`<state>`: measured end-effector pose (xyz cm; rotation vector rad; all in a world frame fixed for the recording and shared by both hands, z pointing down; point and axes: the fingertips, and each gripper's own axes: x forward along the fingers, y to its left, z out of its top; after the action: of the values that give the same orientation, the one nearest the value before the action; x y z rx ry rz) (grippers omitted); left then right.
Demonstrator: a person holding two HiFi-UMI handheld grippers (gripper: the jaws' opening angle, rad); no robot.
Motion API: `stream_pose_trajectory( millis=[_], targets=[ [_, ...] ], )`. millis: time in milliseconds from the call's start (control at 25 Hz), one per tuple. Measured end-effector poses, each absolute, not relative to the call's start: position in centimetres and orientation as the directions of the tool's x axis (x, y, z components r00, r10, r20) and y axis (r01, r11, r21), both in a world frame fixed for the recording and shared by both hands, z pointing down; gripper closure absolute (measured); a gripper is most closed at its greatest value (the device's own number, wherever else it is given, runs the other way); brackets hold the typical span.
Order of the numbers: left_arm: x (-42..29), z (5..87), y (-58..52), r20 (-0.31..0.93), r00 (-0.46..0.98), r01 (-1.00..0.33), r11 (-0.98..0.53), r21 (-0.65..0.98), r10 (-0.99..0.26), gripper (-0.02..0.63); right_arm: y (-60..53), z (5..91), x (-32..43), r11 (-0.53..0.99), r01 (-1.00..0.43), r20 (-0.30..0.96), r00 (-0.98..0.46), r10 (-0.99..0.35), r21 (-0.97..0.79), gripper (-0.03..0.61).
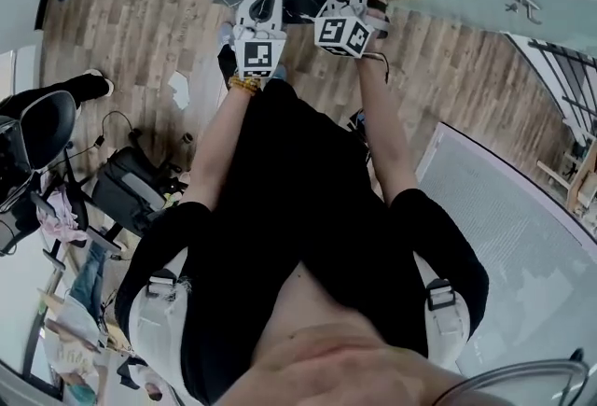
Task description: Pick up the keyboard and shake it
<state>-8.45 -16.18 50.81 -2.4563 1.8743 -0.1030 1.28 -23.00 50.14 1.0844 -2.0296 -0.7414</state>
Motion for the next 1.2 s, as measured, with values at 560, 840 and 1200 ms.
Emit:
stream_pose_trajectory(
  millis=[560, 840, 1200],
  targets=[
    [-10.3, 49.3, -17.4, 0.001, 0.232, -0.967, -0.231, -0.110, -0.973, 0.599, -26.0, 45.2, 1.0, 0.505, -0.737, 0.239, -0.445, -0.863, 0.448, 0.505],
    [-8.7, 46.6, -18.7, -0.035, 0.278, -0.952, -0.270, -0.143, -0.960, 0.598, -27.8, 40.0, 5.1, 0.459, -0.888, 0.126, -0.453, -0.883, 0.023, 0.506],
    [-7.2, 45.3, -19.9, -0.036, 0.319, -0.939, -0.311, -0.145, -0.947, 0.599, -29.4, 37.8, 7.0, 0.446, -0.802, 0.063, -0.509, -0.859, -0.398, 0.506]
  ],
)
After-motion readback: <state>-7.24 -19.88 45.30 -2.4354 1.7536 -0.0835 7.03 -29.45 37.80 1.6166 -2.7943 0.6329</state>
